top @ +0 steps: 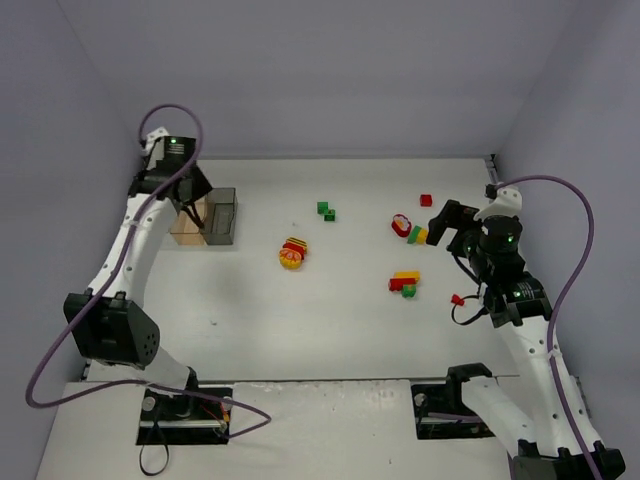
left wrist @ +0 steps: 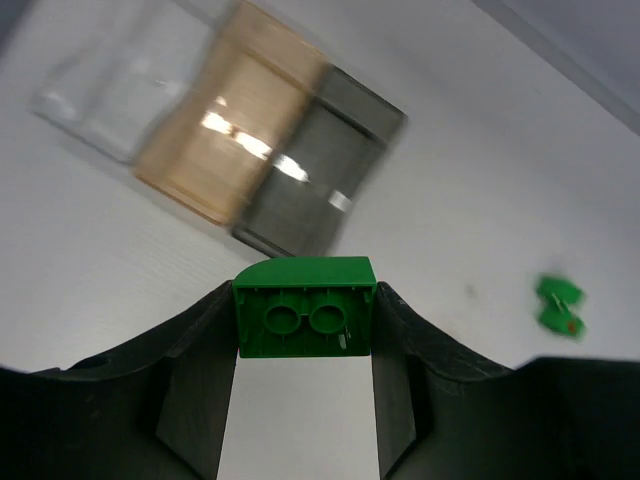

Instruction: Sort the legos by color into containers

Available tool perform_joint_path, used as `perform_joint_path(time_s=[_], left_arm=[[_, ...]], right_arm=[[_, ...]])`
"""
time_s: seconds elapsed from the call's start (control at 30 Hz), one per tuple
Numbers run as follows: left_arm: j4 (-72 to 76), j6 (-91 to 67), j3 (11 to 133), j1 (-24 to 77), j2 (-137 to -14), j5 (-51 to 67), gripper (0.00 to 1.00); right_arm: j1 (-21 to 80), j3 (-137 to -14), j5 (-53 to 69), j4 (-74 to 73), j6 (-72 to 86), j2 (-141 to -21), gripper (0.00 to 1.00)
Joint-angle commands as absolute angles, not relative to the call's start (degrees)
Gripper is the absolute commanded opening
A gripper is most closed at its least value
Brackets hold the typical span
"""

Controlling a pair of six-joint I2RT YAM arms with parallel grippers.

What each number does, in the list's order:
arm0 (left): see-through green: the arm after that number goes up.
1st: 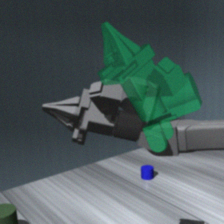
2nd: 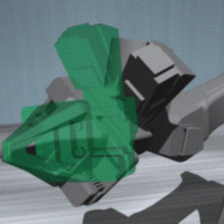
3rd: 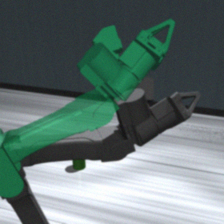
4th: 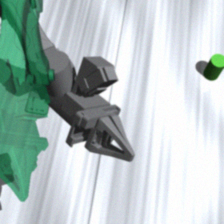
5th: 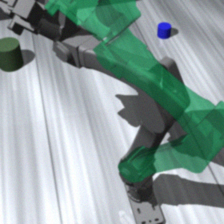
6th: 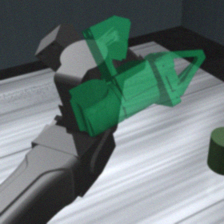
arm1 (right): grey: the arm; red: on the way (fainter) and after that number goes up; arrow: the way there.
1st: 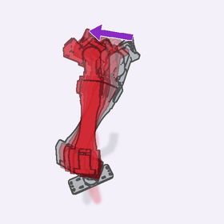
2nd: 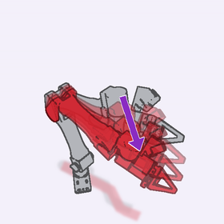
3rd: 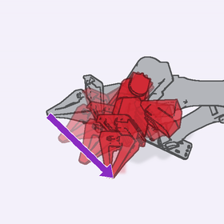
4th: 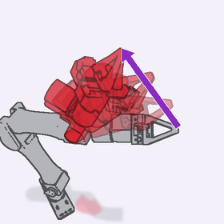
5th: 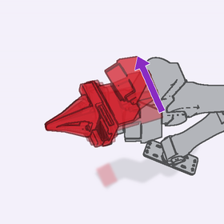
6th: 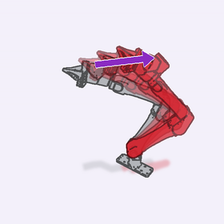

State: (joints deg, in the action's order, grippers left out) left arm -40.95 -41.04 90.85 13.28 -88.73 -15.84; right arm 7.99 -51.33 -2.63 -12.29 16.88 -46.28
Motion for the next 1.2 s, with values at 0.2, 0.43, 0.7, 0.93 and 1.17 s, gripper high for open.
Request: perform_joint_path(time_s=[0.2, 0.43, 0.7, 0.93, 1.17], left_arm=[[-39.6, -34.1, 97.7, -6.4, -99.8, -15.3, 0.12], [-38.0, -31.0, 104.2, -11.4, -111.6, -14.1, 0.17], [-39.0, -29.5, 108.7, -12.6, -117.7, -12.2, 0.49], [-40.4, -29.5, 109.7, -12.7, -119.0, -12.3, 0.68], [-39.7, -27.3, 109.3, -6.3, -112.6, -8.7, 0.69]], right_arm=[[8.3, -52.6, -1.0, -9.9, 16.2, -46.3, 1.0], [8.3, -51.2, -0.7, -9.9, 15.6, -46.3, 1.0], [8.3, -50.4, -0.8, -10.2, 14.9, -45.6, 1.0], [8.3, -50.5, -0.9, -10.4, 14.1, -45.4, 1.0], [8.3, -50.4, -1.4, -10.3, 14.0, -45.3, 1.0]])
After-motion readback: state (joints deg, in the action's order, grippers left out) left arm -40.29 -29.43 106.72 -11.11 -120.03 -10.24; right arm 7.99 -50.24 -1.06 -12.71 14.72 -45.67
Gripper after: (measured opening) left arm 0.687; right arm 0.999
